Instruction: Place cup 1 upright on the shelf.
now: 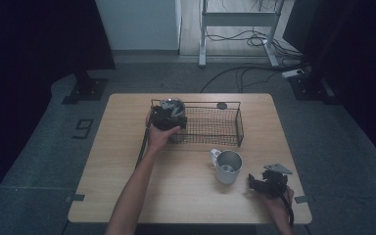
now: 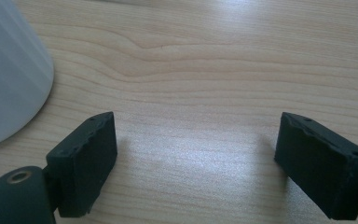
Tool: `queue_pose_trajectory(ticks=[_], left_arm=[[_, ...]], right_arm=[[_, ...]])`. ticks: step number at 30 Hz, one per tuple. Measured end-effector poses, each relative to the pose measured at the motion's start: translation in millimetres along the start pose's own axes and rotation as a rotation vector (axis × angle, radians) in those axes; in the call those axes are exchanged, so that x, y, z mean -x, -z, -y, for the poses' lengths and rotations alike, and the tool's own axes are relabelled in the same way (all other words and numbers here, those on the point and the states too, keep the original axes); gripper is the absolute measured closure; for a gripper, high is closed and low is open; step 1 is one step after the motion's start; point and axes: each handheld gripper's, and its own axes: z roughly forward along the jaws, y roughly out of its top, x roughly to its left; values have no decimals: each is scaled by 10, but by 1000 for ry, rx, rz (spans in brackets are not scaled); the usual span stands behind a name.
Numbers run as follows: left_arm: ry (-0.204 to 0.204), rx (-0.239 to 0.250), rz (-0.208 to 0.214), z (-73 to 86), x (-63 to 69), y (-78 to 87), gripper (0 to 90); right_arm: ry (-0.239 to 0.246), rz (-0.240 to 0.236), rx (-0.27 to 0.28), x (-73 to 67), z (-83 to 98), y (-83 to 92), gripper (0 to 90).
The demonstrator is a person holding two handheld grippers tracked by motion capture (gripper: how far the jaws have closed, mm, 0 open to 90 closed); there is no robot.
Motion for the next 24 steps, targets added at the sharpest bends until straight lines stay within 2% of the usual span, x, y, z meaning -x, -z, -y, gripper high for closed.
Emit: queue_pose_trajectory(ticks=[1, 3, 5, 8, 17, 19, 20, 24], left_arm=[[0, 0, 0, 0, 0, 0, 30], [29, 22, 10, 19, -6, 17, 12], [19, 29, 30, 25, -6, 40, 0], [10, 41, 21, 27, -7, 81, 0], [10, 67, 29, 69, -36, 222, 0], [-4, 72, 22, 93, -35, 261, 0], [-30, 80, 8, 114, -27, 309, 0], [-36, 100, 16, 140, -24, 397, 2]], right_arm=[[0, 0, 0, 0, 0, 0, 124], [0, 0, 0, 0, 0, 0, 124], [0, 0, 0, 0, 0, 0, 124], [0, 0, 0, 0, 0, 0, 125], [1, -1, 0, -1, 0, 0, 125], [0, 0, 0, -1, 0, 0, 125], [1, 0, 0, -1, 0, 0, 126], [0, 1, 1, -1, 0, 0, 126]])
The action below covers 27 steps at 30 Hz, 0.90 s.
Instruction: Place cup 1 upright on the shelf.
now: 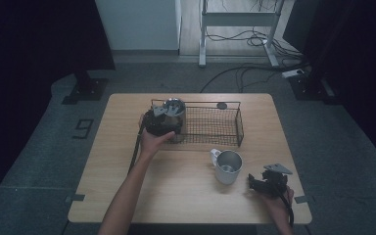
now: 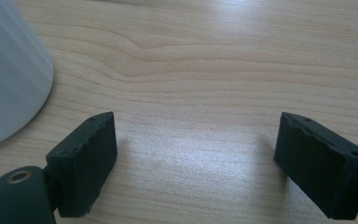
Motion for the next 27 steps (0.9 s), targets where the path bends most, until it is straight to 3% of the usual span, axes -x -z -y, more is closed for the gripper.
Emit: queue_pose_trajectory(ticks=[18, 27], left_arm=[[-28, 25, 6, 124, 18, 292, 22], [-43, 40, 19, 237, -50, 496, 40]], right_arm=[[0, 1, 0, 0, 0, 1, 127], [-2, 1, -1, -1, -1, 2, 128]])
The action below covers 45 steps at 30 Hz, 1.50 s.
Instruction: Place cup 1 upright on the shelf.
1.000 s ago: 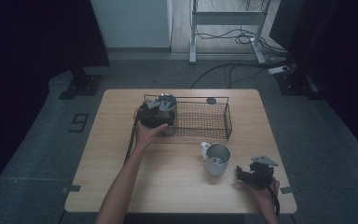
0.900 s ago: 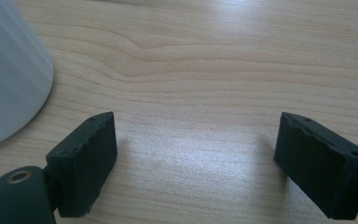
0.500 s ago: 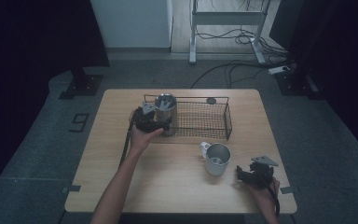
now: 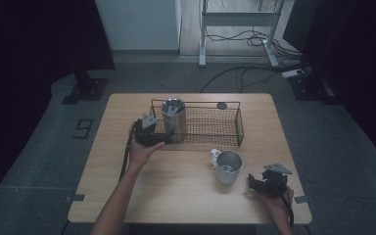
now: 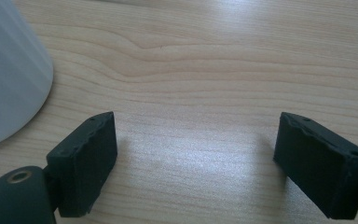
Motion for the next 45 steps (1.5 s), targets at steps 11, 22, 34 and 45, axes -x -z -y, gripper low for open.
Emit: queue_pose_trajectory(ticks=[11, 22, 34, 45], left_arm=[[-30, -2, 25, 207, 1, 365, 40], [-13, -27, 43, 409, 15, 622, 44], [27, -58, 79, 940, 75, 848, 53], [32, -125, 94, 1219, 98, 798, 67]], right_arm=[[2, 1, 1, 0, 1, 0, 128], [0, 0, 0, 0, 0, 0, 128], [0, 0, 0, 0, 0, 0, 128], [0, 1, 0, -1, 0, 0, 128]])
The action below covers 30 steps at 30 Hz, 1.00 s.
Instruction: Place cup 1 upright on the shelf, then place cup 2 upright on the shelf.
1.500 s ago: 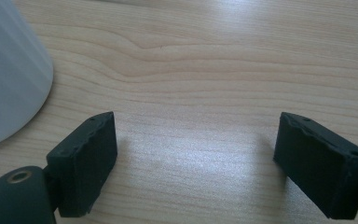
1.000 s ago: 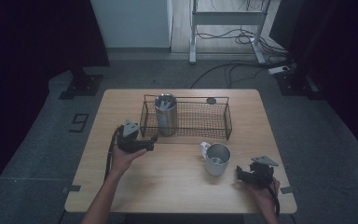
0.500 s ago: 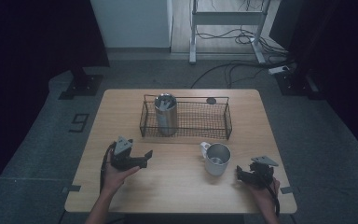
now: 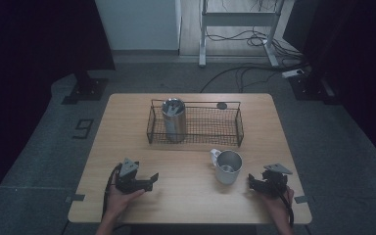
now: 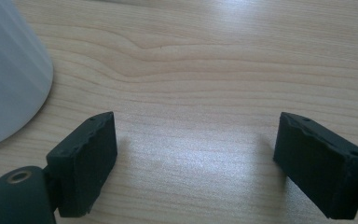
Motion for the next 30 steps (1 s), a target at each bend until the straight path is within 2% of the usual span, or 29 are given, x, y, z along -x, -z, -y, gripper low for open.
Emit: queue_pose_trajectory(ticks=[3, 6, 20, 27, 28, 30], left_arm=[[-1, -23, 2, 54, 6, -46, 70], [-18, -44, -1, 83, 33, -85, 71], [-15, -40, -11, 94, 56, -88, 71], [-19, -47, -13, 105, 56, -113, 72], [-19, -48, -12, 107, 57, -113, 72], [-2, -41, -5, 115, 46, -108, 80]], right_arm=[[1, 0, 0, 1, 0, 0, 128], [0, 2, 0, 1, 0, 0, 129], [9, -8, 13, 18, 21, 40, 129], [-3, -54, 63, 36, -7, 185, 129], [-12, -78, 82, 34, -29, 240, 130], [-16, -90, 98, 22, -45, 288, 130]])
